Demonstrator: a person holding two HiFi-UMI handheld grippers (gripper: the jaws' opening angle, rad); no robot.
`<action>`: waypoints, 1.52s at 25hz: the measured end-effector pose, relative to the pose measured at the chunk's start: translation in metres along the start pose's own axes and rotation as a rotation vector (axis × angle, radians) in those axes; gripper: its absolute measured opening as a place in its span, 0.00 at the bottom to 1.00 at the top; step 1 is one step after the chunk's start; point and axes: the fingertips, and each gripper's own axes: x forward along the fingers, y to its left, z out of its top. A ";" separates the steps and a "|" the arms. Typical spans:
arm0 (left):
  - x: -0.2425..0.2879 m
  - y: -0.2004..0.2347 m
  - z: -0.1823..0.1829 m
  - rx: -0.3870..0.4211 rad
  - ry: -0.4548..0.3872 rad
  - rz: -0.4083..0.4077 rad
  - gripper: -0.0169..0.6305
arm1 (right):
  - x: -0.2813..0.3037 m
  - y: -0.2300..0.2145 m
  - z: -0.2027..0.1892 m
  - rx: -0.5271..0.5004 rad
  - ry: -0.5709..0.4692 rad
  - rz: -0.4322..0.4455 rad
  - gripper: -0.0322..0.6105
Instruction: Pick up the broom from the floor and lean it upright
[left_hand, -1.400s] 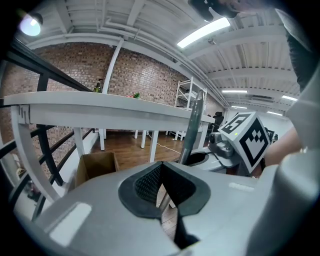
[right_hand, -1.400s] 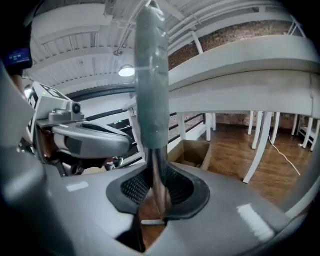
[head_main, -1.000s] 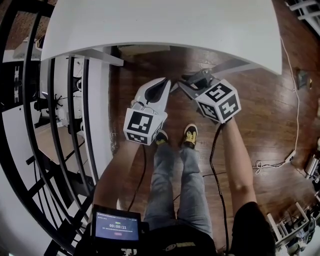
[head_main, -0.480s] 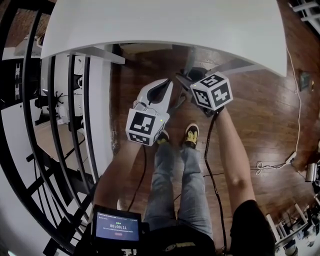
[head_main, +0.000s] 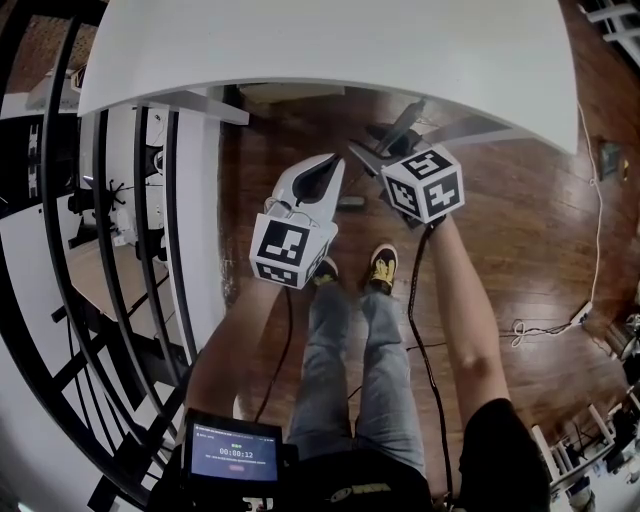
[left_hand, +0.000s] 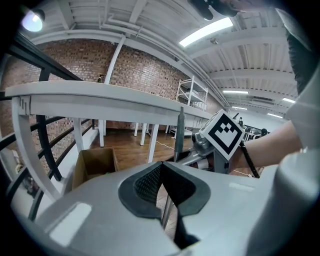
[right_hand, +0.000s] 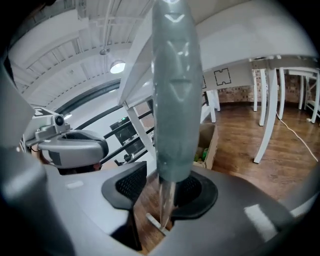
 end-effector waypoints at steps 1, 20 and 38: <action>0.000 0.000 -0.001 0.001 0.001 -0.002 0.05 | 0.000 -0.002 0.000 -0.005 -0.005 -0.012 0.30; -0.001 -0.004 -0.005 0.007 0.022 -0.008 0.05 | -0.028 -0.014 -0.021 0.043 -0.154 -0.022 0.43; -0.074 -0.122 0.032 -0.145 0.090 0.014 0.05 | -0.251 0.018 -0.049 0.044 -0.185 -0.065 0.06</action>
